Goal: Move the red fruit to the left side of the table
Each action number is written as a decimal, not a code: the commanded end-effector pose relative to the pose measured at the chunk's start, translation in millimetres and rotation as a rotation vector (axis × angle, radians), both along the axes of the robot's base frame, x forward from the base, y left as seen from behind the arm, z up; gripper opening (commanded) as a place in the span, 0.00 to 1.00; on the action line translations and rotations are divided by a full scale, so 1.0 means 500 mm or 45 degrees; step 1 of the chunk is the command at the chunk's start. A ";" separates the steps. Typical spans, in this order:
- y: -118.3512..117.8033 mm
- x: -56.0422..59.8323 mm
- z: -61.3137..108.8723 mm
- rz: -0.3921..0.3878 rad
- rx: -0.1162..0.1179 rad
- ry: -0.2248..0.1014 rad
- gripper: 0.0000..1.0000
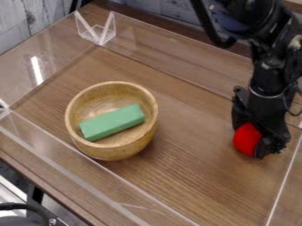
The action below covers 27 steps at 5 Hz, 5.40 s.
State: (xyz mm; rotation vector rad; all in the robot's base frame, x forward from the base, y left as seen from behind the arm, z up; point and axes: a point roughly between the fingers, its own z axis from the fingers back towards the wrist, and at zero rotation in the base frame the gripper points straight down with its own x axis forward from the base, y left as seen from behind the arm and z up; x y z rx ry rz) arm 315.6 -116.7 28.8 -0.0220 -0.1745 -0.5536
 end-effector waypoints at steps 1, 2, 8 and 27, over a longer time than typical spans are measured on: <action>0.024 0.002 0.020 0.092 -0.010 -0.041 1.00; 0.038 -0.010 0.031 0.181 -0.002 -0.052 1.00; 0.361 0.102 0.138 0.569 0.134 -0.145 0.00; 0.604 0.096 0.142 0.839 0.083 -0.106 0.00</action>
